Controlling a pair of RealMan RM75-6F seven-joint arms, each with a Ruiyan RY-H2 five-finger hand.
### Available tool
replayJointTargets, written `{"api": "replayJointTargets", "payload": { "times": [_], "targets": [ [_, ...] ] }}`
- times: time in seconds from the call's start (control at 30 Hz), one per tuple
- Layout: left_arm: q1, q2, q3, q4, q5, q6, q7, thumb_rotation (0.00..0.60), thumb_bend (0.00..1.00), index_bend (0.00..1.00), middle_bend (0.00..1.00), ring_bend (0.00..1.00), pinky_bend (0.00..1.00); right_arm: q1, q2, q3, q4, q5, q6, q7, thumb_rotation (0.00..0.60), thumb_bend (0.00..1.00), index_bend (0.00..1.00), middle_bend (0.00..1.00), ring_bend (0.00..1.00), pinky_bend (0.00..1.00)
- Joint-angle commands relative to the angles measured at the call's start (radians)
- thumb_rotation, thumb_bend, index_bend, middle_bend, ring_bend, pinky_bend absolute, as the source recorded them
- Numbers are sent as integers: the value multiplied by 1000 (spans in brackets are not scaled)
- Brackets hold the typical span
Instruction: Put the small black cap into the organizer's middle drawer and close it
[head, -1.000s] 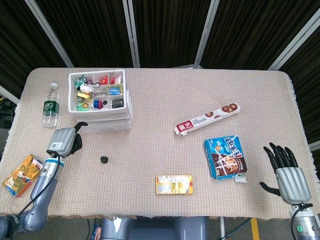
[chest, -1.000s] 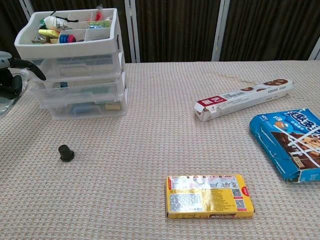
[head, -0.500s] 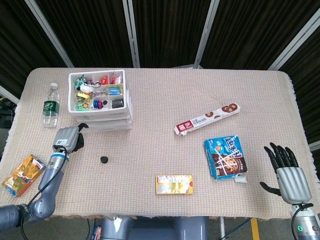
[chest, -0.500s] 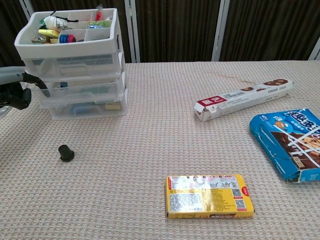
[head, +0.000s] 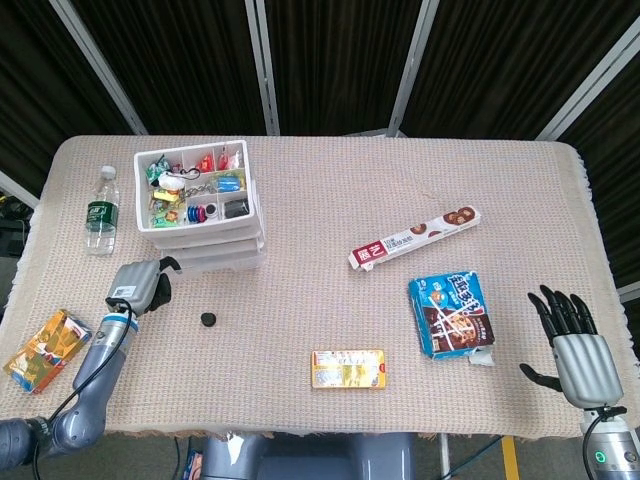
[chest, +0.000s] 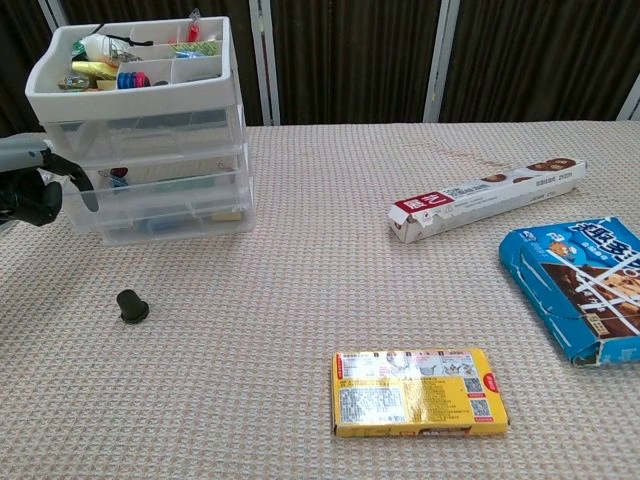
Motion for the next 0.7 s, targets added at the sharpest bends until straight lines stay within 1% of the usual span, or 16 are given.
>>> {"api": "replayJointTargets", "payload": {
  "times": [0.03,0.4,0.7],
  "targets": [
    [10,11,13,-16,19,2,-11,600,979,383,987,870,761,0,0,0,0,1,-1,-1,600,0,73,0,0,0],
    [39,44,54,-72,85,10,-45,600,980,373,986,870,761,0,-1,1,0,0,0,-3,600,0,73,0,0,0],
    [52,57,73,-103,125,16,-66,600,979,359,986,870,761,0,-1,1,0,0,1,-3,600,0,74,0,0,0]
  ]
}}
